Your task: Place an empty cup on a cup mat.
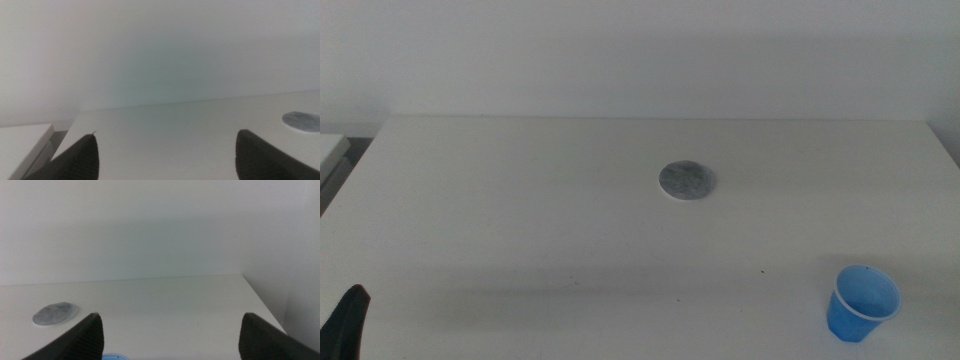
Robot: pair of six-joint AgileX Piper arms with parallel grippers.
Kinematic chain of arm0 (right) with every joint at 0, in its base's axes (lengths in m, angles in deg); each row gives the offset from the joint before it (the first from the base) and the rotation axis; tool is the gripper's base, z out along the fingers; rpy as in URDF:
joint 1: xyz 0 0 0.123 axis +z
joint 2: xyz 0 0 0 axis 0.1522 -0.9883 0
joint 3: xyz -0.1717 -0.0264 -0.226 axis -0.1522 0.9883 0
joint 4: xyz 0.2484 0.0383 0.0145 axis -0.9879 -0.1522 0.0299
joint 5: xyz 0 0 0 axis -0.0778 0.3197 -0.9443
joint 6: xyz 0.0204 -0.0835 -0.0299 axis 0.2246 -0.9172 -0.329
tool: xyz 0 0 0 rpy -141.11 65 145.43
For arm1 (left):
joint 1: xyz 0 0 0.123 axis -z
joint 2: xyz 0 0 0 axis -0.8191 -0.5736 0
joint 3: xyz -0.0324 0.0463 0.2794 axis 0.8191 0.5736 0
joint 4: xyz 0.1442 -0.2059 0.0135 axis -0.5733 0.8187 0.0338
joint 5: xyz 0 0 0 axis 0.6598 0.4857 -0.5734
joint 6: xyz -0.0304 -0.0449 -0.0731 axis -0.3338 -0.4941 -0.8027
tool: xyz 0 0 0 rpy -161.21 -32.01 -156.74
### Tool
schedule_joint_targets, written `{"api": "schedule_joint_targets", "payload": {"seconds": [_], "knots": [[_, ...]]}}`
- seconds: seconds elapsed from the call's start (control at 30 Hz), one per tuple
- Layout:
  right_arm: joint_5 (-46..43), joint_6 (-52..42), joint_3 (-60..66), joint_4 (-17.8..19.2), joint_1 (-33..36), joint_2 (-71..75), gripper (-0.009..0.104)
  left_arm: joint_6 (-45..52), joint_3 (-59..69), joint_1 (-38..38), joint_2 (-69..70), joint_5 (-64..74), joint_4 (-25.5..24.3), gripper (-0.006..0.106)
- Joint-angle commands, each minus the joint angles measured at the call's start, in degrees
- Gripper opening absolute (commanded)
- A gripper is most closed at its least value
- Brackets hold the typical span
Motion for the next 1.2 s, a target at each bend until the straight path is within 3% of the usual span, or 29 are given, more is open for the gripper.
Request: {"api": "schedule_joint_targets", "payload": {"seconds": [0.0,0.07,0.27,0.47,0.67,0.8,0.9,1.17], "knots": [[-0.7,-0.7,0.2,-1.0,-0.3,0.3,0.093,-0.2,0.0,0.1,0.2,-0.3,0.0,0.094],[-0.4,-0.7,0.2,-1.0,-0.3,0.3,0.093,-0.2,0.0,0.1,0.2,-0.3,0.0,0.094],[22.1,-0.7,-16.2,-1.0,-0.3,-2.4,0.093,-0.2,0.0,0.1,0.2,-0.3,0.0,0.094],[30.5,-0.7,-35.5,-1.0,-0.3,-17.9,0.093,-0.2,0.0,0.1,0.2,-0.3,0.0,0.094],[49.8,-0.7,-52.6,-1.2,-0.3,-35.5,0.093,-0.2,0.0,0.1,0.2,-0.3,0.0,0.094],[59.8,-0.7,-60.5,-3.9,-0.3,-47.4,0.093,-0.2,0.0,0.1,0.2,-0.3,0.0,0.094],[62.3,-0.7,-64.6,-7.3,-0.3,-55.9,0.093,-0.2,0.0,0.1,0.2,-0.3,0.0,0.094],[62.4,2.0,-63.8,-9.7,-0.3,-71.0,0.093,-0.2,0.0,0.1,0.2,-0.3,0.0,0.094]]}}
